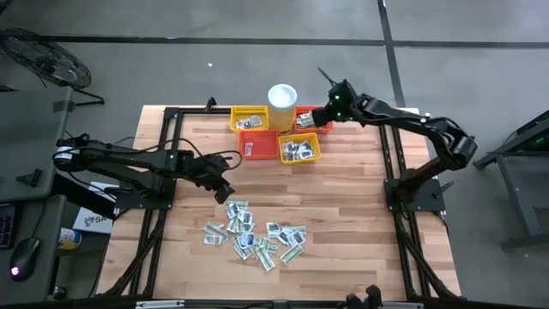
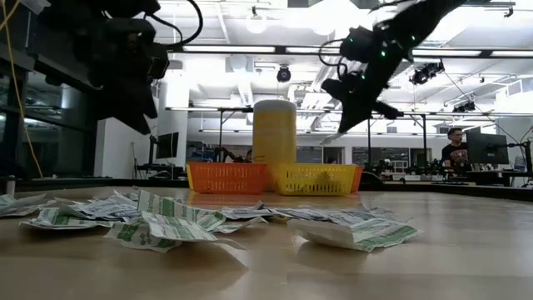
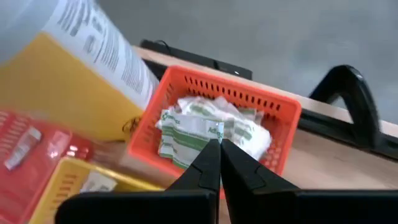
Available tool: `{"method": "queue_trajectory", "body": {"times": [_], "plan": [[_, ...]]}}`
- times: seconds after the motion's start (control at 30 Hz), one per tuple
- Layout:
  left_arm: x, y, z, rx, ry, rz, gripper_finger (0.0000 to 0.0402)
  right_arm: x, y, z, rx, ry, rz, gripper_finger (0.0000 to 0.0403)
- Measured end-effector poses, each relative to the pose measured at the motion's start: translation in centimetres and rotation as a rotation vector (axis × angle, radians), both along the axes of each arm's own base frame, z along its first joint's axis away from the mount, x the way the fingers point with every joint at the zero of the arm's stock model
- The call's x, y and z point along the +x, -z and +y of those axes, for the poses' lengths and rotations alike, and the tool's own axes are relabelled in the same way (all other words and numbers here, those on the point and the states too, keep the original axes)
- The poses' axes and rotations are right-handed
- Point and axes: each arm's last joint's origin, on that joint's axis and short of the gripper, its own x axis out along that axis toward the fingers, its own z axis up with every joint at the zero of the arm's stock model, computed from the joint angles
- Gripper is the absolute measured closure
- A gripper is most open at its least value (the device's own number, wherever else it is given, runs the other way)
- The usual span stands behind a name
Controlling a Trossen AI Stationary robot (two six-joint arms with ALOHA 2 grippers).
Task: Pick & Place First Aid Supplies
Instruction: Put the green bandage pack into the top orange basket
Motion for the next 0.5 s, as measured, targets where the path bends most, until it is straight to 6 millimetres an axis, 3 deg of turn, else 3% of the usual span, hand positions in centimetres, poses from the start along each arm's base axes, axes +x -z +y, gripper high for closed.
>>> {"method": "queue_trajectory", "body": {"times": [0.3,0.5], "plan": [[0.8,-0.8,0.2,0.005,-0.105,-0.118,0.0211,-1.9,3.5,-1.4,-0.035,0.022,-0.123,0.0403],[1.4,-1.5,0.4,0.035,-0.142,-0.21,0.0211,-1.6,5.6,-2.3,-0.004,-0.013,-0.156,0.0403]]}}
